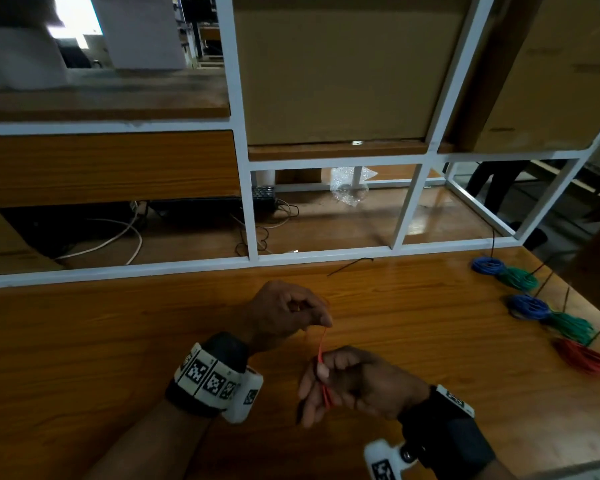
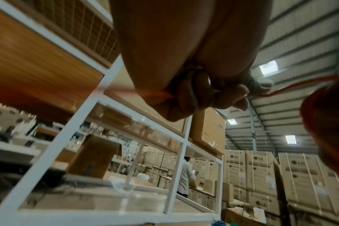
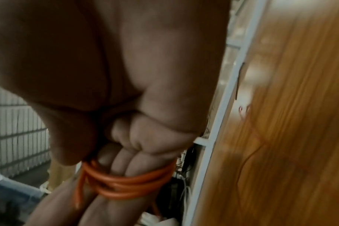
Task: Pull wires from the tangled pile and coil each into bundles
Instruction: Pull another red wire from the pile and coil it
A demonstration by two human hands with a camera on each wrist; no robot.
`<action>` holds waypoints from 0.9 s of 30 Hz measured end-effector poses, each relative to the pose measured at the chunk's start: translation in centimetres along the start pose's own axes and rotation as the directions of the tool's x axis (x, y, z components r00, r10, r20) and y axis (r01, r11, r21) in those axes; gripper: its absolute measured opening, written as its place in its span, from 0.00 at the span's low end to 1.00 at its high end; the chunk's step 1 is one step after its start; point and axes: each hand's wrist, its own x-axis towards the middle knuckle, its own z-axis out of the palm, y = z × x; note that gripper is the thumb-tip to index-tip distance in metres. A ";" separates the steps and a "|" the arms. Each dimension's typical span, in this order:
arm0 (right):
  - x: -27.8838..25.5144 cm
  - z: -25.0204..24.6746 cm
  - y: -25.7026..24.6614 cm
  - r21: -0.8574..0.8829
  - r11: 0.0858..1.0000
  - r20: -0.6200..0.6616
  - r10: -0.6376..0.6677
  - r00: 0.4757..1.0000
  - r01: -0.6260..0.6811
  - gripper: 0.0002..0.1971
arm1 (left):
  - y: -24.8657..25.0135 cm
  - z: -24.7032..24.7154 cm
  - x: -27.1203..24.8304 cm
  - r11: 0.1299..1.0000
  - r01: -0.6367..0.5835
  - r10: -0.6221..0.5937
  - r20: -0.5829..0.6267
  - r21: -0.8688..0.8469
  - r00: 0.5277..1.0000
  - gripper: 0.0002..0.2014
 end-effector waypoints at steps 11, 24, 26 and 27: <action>0.9 -0.9 -4.3 0.516 0.605 -0.445 -0.416 0.793 0.607 0.16 | -1.7 6.9 -2.1 0.968 0.202 -0.203 0.013 -0.145 0.979 0.08; -0.1 -4.1 -1.3 -0.632 0.684 -0.493 0.006 0.870 -0.363 0.19 | -4.0 0.7 -4.1 0.970 0.241 -0.242 -0.243 -0.034 0.939 0.03; 0.0 -3.0 -1.2 -0.467 0.837 -0.386 0.097 0.917 -0.285 0.23 | -3.1 0.1 -3.0 0.977 0.211 -0.207 -0.252 -0.009 0.945 0.02; 0.0 -2.4 -1.2 -0.379 0.894 -0.321 0.114 0.940 -0.238 0.23 | -2.7 0.0 -2.5 0.981 0.191 -0.190 -0.253 -0.019 0.949 0.01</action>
